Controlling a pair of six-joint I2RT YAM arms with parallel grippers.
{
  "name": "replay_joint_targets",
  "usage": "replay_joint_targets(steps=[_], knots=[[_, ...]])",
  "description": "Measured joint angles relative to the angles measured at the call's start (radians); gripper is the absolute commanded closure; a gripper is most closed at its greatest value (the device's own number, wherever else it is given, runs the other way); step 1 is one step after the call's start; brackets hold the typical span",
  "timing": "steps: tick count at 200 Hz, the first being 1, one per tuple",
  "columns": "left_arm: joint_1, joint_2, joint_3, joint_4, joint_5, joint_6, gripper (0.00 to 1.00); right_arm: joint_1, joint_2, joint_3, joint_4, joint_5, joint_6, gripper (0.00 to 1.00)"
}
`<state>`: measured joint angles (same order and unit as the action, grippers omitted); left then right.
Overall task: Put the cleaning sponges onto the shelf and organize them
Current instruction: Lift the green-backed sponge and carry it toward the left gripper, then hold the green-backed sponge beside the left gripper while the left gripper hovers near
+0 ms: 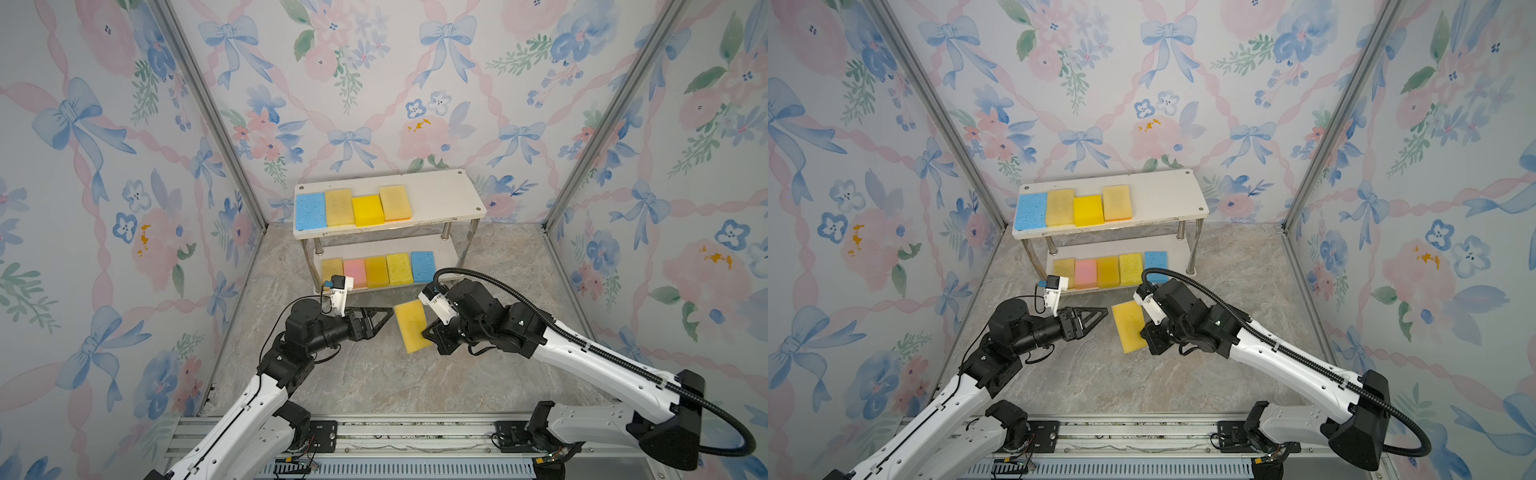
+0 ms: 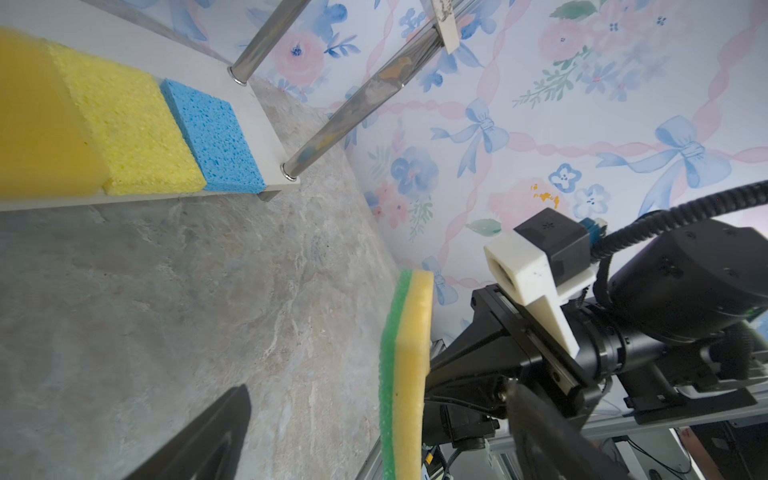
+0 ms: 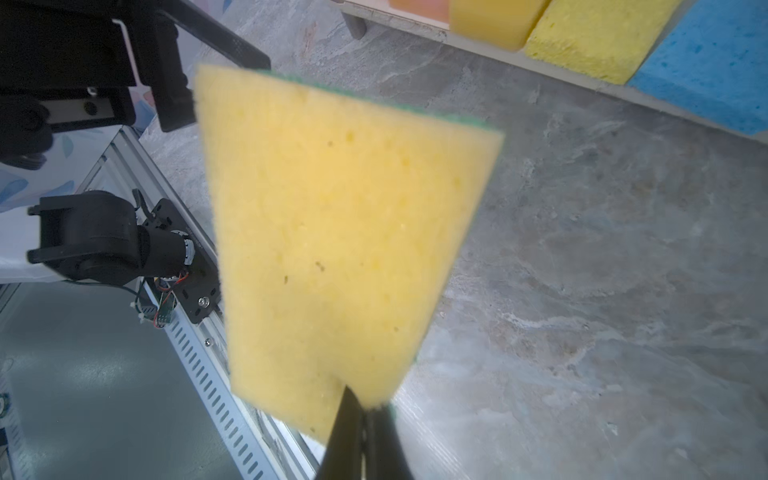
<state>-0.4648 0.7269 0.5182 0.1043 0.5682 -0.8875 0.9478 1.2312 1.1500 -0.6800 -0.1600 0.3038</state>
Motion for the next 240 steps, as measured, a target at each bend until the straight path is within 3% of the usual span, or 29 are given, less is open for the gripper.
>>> replay_joint_targets(steps=[24,56,84,117,129,144,181,198,222,226,232,240], knots=[[-0.021,-0.006,-0.029,0.032,0.001,-0.039,0.06,0.015,0.002,0.025,0.0,-0.018,-0.011,0.95],[-0.061,-0.002,-0.042,0.085,-0.01,-0.085,0.21,0.041,0.013,0.058,0.0,-0.03,-0.021,0.95],[-0.103,0.008,-0.042,0.128,-0.027,-0.103,0.45,0.048,0.026,0.066,-0.001,-0.031,-0.021,0.95],[-0.138,0.01,-0.045,0.152,-0.047,-0.114,0.89,0.049,0.028,0.066,-0.001,-0.03,-0.02,0.94],[-0.141,0.008,-0.049,0.158,-0.055,-0.121,0.97,0.049,0.028,0.066,0.001,-0.03,-0.019,0.94],[-0.142,0.006,-0.053,0.161,-0.063,-0.121,0.99,0.049,0.028,0.066,0.002,-0.03,-0.018,0.91],[-0.144,-0.003,-0.06,0.164,-0.074,-0.125,1.0,0.049,0.028,0.066,0.003,-0.026,-0.004,0.76],[-0.144,-0.006,-0.069,0.172,-0.075,-0.132,1.0,0.05,0.028,0.066,0.003,-0.024,-0.005,0.63],[-0.144,-0.01,-0.088,0.192,-0.084,-0.149,1.0,0.05,0.028,0.066,0.003,-0.012,0.01,0.29],[-0.144,-0.01,-0.092,0.196,-0.087,-0.152,1.0,0.05,0.028,0.066,0.004,-0.01,0.005,0.2],[-0.144,-0.011,-0.099,0.202,-0.092,-0.159,1.0,0.05,0.028,0.066,0.004,-0.008,0.006,0.0],[-0.144,-0.014,-0.108,0.209,-0.101,-0.166,1.0,0.051,0.028,0.066,0.005,-0.002,0.013,0.03]])
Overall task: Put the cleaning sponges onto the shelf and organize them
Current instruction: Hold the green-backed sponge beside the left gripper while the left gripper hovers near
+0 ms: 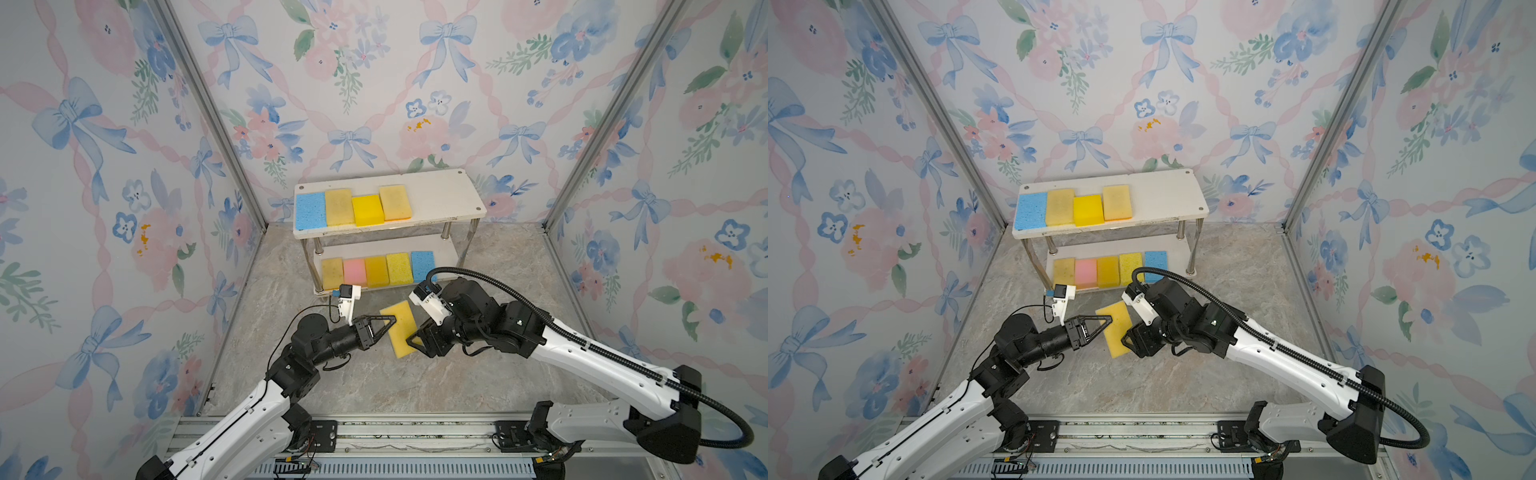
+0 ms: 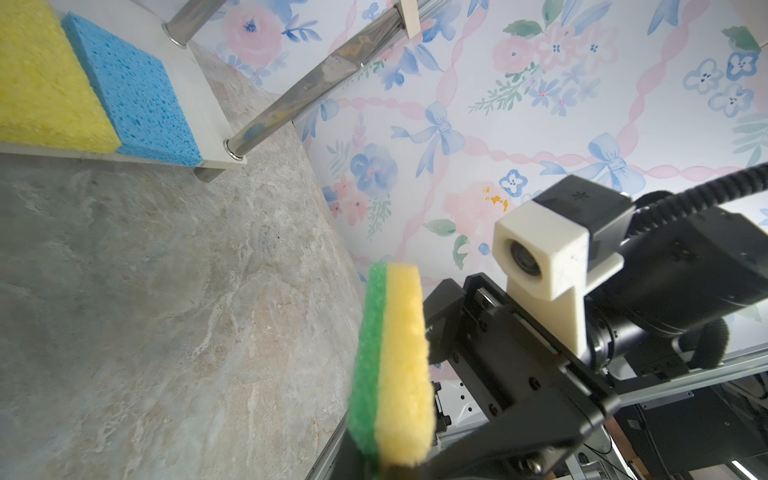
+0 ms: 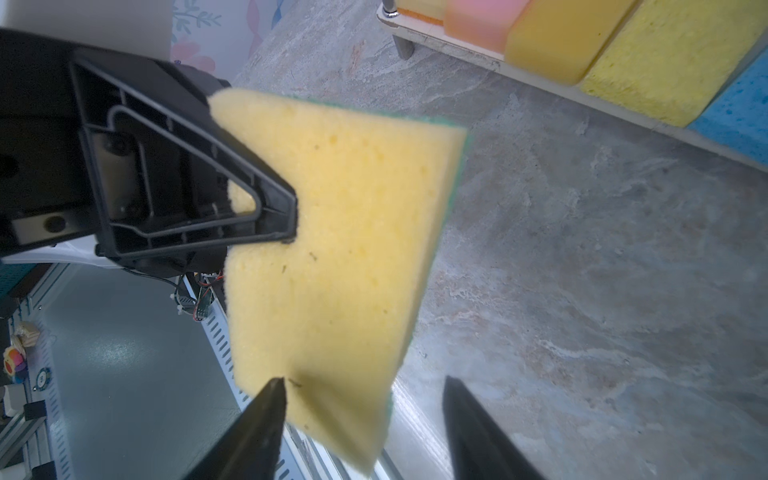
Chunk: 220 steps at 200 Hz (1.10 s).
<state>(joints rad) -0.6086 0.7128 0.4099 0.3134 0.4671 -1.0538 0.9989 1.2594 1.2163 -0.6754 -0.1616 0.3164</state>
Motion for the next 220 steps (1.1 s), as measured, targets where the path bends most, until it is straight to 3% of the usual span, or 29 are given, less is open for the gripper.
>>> replay_joint_targets(steps=[37,69,98,113,156,220], knots=[[0.0,-0.05,-0.04,0.008,-0.066,-0.04,1.0,0.0,-0.018,-0.004,0.001,0.116,0.028,0.03],[0.0,-0.12,-0.082,0.03,-0.129,-0.087,1.0,-0.056,-0.149,-0.095,0.045,0.207,0.126,0.03],[0.0,-0.126,-0.09,0.066,-0.138,-0.125,1.0,-0.225,-0.277,-0.255,0.178,0.068,0.273,0.0],[0.0,-0.112,-0.091,0.086,-0.138,-0.147,1.0,-0.271,-0.292,-0.312,0.245,-0.033,0.343,0.04],[0.0,-0.04,-0.092,0.163,-0.126,-0.236,1.0,-0.23,-0.264,-0.324,0.352,-0.222,0.425,0.17],[0.04,-0.026,-0.092,0.224,-0.073,-0.34,1.0,-0.163,-0.222,-0.317,0.419,-0.281,0.454,0.4]])
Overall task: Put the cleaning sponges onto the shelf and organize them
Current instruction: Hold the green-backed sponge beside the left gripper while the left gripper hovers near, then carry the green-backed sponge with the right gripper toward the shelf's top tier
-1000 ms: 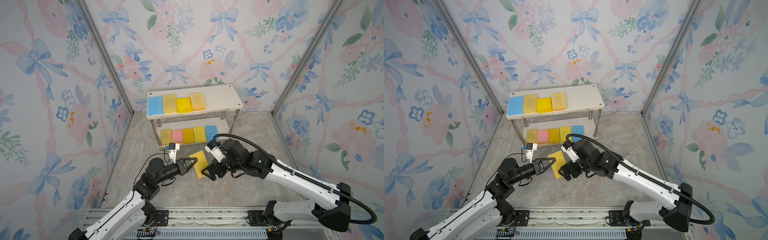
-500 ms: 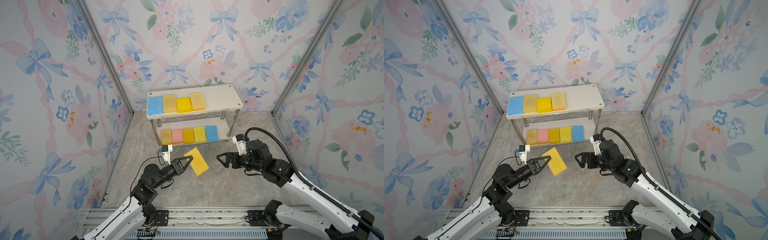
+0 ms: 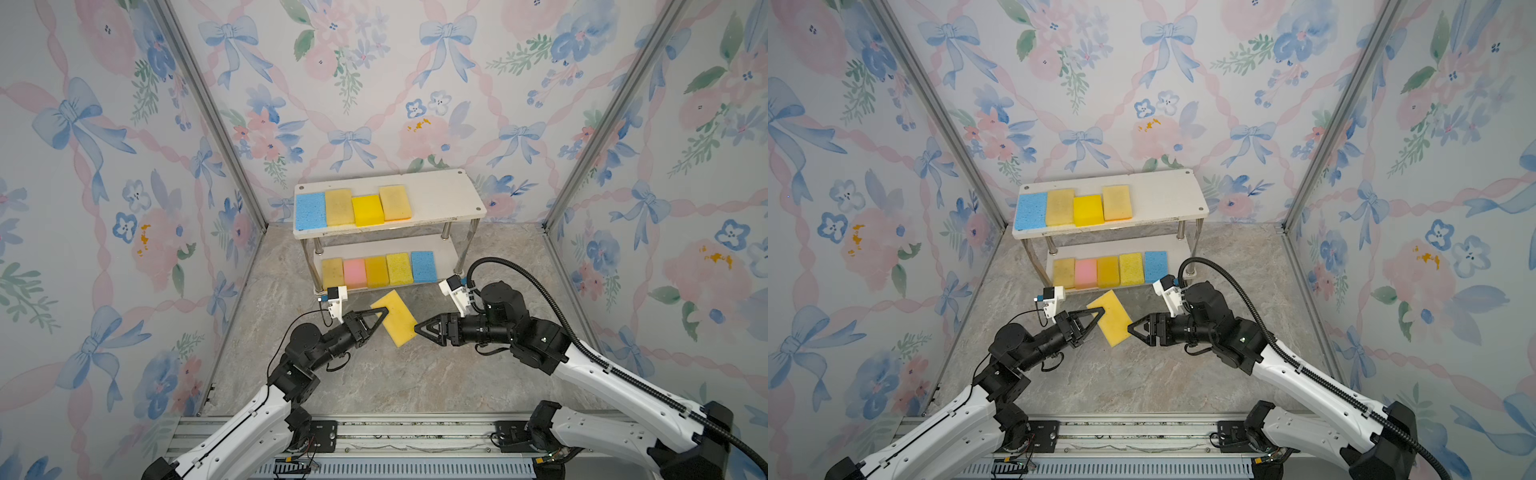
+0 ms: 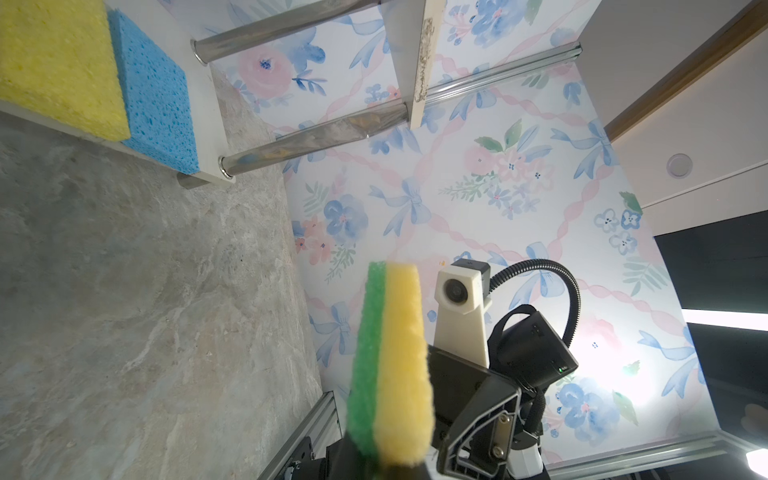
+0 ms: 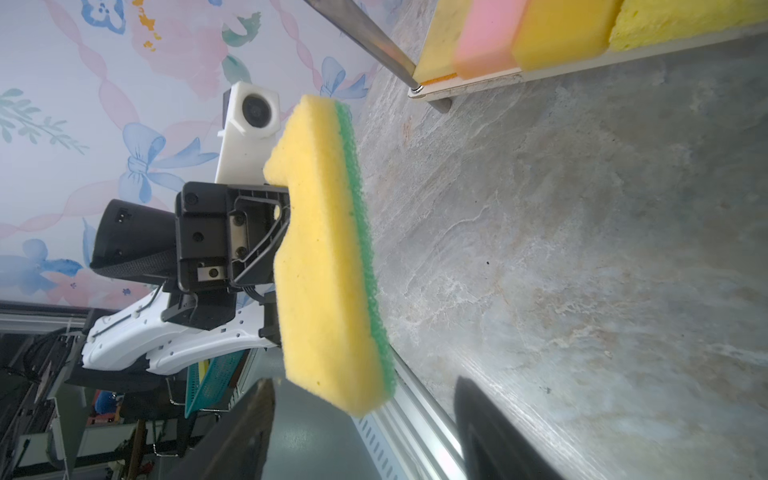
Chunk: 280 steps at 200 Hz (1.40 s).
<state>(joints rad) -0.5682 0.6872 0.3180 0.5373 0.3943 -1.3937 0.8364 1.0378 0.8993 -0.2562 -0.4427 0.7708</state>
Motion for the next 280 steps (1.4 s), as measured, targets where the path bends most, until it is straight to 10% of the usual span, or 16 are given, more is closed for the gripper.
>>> replay_joint_targets(steps=[280], knots=[[0.028,-0.03,0.0,0.016,0.034,-0.048,1.0,0.038,0.036,0.038,0.025,-0.006,0.008,0.94]])
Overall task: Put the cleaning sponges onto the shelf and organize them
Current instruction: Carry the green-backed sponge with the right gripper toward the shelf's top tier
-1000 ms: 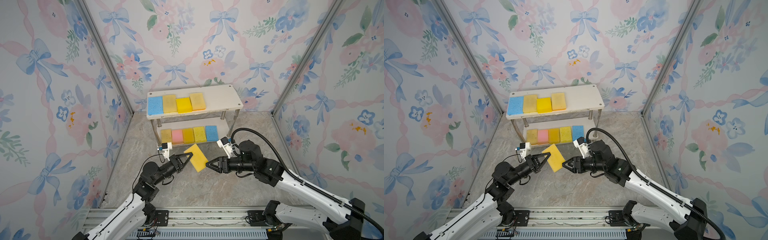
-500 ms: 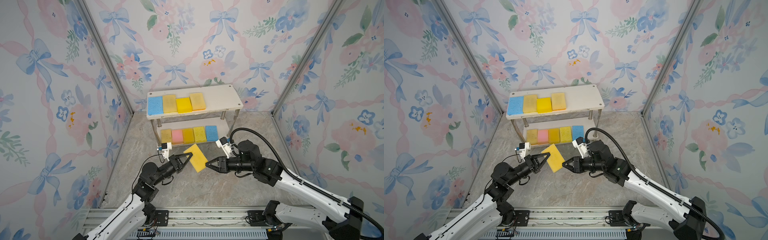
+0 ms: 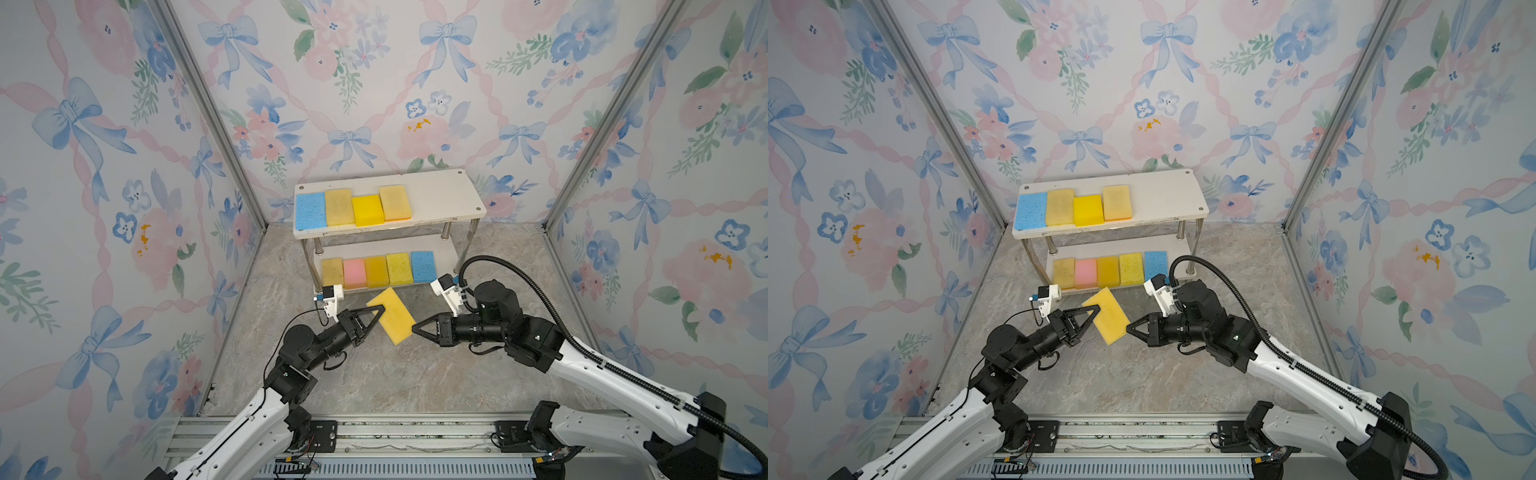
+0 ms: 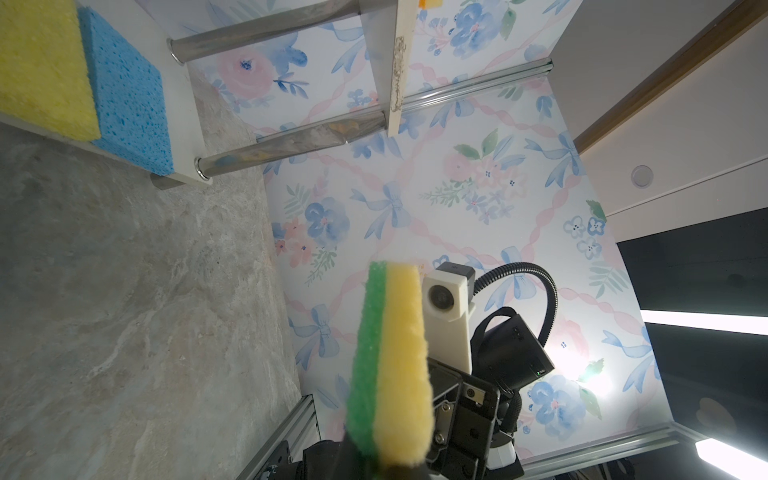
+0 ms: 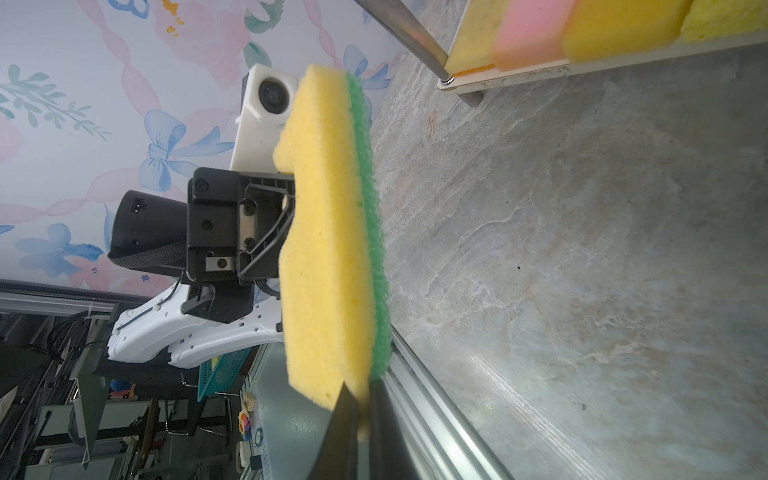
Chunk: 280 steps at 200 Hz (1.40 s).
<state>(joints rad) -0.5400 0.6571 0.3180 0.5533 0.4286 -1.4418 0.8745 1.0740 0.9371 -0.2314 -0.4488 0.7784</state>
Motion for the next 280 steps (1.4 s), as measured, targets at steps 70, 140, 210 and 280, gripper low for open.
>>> replay_joint_targets(steps=[70,140,210,280], knots=[[0.002,-0.006,0.0,0.001,0.006,-0.006,0.55,0.0,0.0,0.0,0.0,0.006,0.0,0.98],[0.009,-0.006,0.0,0.0,0.019,-0.008,0.12,0.0,0.0,0.006,0.0,0.023,0.0,1.0],[0.033,-0.037,-0.009,0.0,0.026,-0.01,0.02,-0.026,-0.01,0.008,-0.061,0.07,-0.001,1.0],[0.063,-0.069,-0.048,0.0,0.03,-0.011,0.02,-0.263,-0.069,0.269,-0.524,0.25,-0.143,1.0]])
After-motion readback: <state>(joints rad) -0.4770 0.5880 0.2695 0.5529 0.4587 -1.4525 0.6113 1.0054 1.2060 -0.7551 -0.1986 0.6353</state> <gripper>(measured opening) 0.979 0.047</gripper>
